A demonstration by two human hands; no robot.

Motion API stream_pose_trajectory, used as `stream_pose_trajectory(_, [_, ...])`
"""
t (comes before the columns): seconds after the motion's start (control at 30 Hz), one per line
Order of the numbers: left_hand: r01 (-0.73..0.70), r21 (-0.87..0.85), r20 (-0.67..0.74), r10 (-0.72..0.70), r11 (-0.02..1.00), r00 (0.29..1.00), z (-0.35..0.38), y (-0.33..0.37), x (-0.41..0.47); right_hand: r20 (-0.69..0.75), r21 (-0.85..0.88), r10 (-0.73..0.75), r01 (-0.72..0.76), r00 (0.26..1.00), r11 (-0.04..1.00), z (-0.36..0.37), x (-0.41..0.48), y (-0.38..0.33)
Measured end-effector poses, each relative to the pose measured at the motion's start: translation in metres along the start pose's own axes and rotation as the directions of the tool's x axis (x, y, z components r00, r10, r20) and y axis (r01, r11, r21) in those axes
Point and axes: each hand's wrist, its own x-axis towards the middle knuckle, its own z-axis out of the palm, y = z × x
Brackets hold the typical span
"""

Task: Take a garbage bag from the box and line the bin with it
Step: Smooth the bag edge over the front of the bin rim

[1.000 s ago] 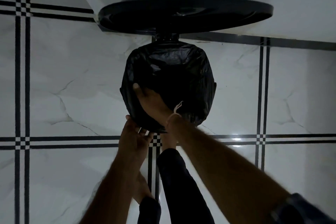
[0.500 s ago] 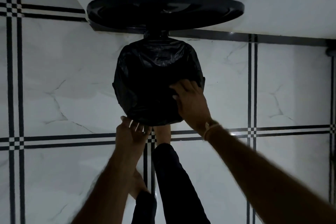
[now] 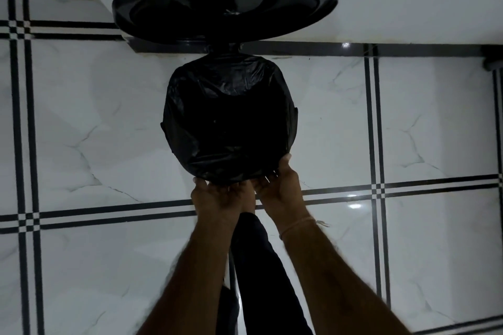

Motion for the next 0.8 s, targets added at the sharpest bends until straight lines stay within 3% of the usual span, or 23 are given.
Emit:
stream_pose_trajectory(0.1, [-0.057, 0.139, -0.067, 0.067, 0.989, 0.995, -0.004, 0.003, 0.001, -0.077, -0.104, -0.040, 0.032, 0.996, 0.994, -0.002, 0.007, -0.001])
stream_pose_trajectory(0.2, [-0.116, 0.429, -0.155, 0.200, 0.896, 0.968, 0.002, 0.022, -0.009, -0.110, -0.475, -0.314, 0.227, 0.943, 0.850, 0.005, 0.003, -0.024])
stream_pose_trajectory(0.27, [-0.240, 0.592, -0.200, 0.429, 0.769, 0.881, 0.023, 0.045, -0.024, 0.010, -0.567, -0.541, 0.451, 0.841, 0.690, 0.028, -0.009, -0.056])
stream_pose_trajectory(0.37, [-0.580, 0.565, 0.040, 0.683, 0.587, 0.730, 0.078, 0.078, -0.069, 0.246, -0.478, -0.586, 0.622, 0.772, 0.620, 0.081, -0.037, -0.113])
stream_pose_trajectory(0.43, [-0.712, 0.468, 0.281, 0.675, 0.524, 0.682, 0.115, 0.092, -0.102, 0.381, -0.480, -0.585, 0.694, 0.716, 0.537, 0.121, -0.056, -0.144])
stream_pose_trajectory(0.5, [-0.761, 0.437, 0.464, 0.604, 0.479, 0.648, 0.142, 0.101, -0.127, 0.449, -0.546, -0.549, 0.702, 0.705, 0.456, 0.148, -0.076, -0.157])
stream_pose_trajectory(0.57, [-0.756, 0.520, 0.516, 0.560, 0.397, 0.649, 0.159, 0.101, -0.136, 0.433, -0.653, -0.497, 0.642, 0.752, 0.402, 0.155, -0.077, -0.159])
stream_pose_trajectory(0.7, [-0.737, 0.671, 0.579, 0.563, 0.082, 0.590, 0.122, 0.090, -0.137, 0.457, -0.775, -0.501, 0.606, 0.735, 0.181, 0.116, -0.083, -0.133])
stream_pose_trajectory(0.8, [-0.692, 0.717, 0.627, 0.514, -0.088, 0.585, 0.076, 0.085, -0.117, 0.484, -0.819, -0.480, 0.572, 0.732, 0.047, 0.077, -0.070, -0.104])
